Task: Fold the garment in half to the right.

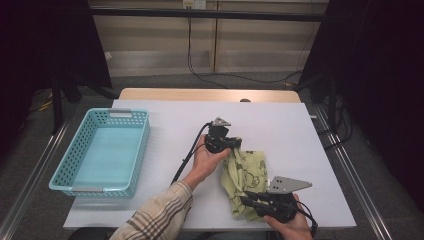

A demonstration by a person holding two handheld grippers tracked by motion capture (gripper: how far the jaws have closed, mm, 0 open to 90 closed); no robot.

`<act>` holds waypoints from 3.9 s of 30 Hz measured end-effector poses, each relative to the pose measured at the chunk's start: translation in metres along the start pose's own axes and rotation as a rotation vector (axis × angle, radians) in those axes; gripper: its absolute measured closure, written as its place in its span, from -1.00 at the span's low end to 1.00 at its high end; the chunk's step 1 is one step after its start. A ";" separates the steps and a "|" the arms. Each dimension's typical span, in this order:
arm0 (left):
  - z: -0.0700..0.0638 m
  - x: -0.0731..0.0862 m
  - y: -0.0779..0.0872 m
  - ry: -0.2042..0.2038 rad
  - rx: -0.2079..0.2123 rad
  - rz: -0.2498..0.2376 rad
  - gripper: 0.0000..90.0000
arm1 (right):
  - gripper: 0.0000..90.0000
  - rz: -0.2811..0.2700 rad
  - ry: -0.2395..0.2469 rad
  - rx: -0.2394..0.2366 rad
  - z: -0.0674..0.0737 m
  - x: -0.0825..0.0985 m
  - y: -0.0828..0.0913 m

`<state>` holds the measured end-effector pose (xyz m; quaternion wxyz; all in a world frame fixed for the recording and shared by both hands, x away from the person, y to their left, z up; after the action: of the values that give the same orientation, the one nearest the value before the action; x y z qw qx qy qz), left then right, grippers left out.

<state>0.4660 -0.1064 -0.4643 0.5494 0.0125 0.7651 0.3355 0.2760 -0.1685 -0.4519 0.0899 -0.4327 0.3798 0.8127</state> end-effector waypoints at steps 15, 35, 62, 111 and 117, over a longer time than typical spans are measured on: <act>-0.003 0.003 -0.019 -0.003 -0.008 0.041 0.86 | 0.71 0.021 0.015 0.020 -0.011 0.007 0.001; -0.011 -0.001 -0.037 -0.018 -0.002 0.059 0.85 | 0.70 0.029 0.035 0.079 -0.021 0.014 0.005; -0.021 0.000 -0.061 -0.038 0.013 0.117 0.83 | 0.67 0.093 0.022 0.111 -0.037 0.030 0.009; 0.021 0.006 -0.001 -0.069 -0.073 -0.001 -0.79 | -0.20 -0.100 -0.081 0.290 -0.098 -0.040 0.016; 0.024 0.015 0.011 -0.086 -0.080 0.000 -0.79 | 0.03 -0.102 -0.088 0.322 -0.122 -0.063 0.002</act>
<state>0.4771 -0.0802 -0.4755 0.5819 0.0053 0.7267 0.3650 0.3913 -0.2433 -0.4433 0.2156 -0.3953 0.4785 0.7538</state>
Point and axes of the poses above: each handheld gripper's, and its own axes: y roughly backward along the jaws, x roughly out of its underside, z roughly to its left, the point moved 8 cm from there along -y, roughly forward along the jaws, and after that the axes turned 10 degrees about -y, right-handed, at the moved point
